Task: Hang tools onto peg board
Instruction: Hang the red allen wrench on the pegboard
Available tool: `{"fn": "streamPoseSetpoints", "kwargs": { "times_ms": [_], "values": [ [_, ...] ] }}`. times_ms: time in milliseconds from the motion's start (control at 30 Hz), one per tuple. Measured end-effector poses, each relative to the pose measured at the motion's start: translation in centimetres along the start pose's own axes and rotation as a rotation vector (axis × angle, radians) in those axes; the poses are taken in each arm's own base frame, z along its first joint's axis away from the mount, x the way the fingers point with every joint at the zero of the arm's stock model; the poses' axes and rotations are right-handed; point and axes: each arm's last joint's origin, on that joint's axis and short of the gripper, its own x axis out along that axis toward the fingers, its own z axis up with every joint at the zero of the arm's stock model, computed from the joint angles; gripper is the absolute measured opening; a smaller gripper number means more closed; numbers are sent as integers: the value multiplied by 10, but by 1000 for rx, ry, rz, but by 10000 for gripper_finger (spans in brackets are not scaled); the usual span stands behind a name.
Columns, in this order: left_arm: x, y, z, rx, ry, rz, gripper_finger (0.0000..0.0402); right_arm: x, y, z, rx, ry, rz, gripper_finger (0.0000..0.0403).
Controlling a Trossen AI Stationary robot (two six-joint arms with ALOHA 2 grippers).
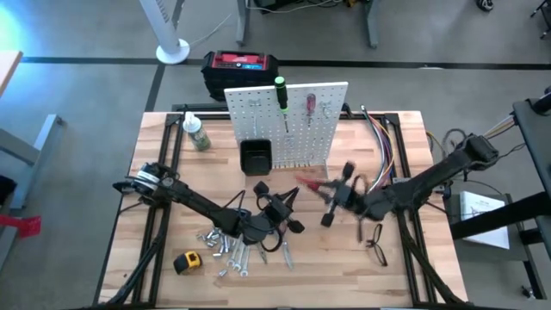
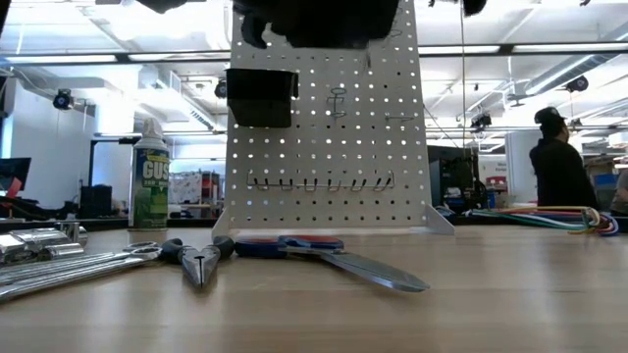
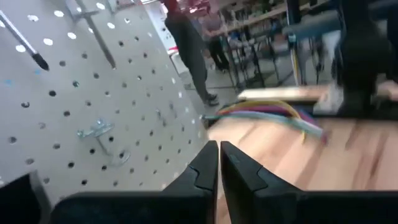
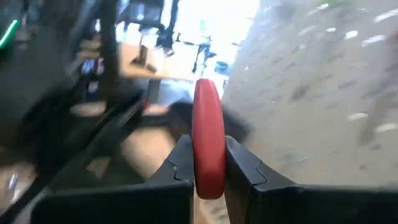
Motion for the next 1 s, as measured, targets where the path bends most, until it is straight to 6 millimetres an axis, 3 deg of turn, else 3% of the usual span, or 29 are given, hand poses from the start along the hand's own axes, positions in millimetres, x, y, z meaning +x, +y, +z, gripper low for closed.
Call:
{"fn": "streamPoseSetpoints", "kwargs": {
  "times_ms": [167, 333, 567, 833, 1000],
  "values": [
    [0, 2, 0, 21, 10, -3, 39, -13, -36, 32, -40, 30, -12, 26],
    [0, 3, 1, 24, 12, -2, 69, -27, -83, 78, -57, 31, -81, 26],
    [-2, 8, 9, 48, 12, -35, 87, -39, -131, 134, -66, 5, -10, 26],
    [-4, 15, 15, 35, 34, -154, 77, -32, -157, 162, -83, 27, 22, 26],
    [-4, 17, 15, 32, 41, -155, 77, -16, -168, 164, -99, 59, -36, 26]
  ]
}}
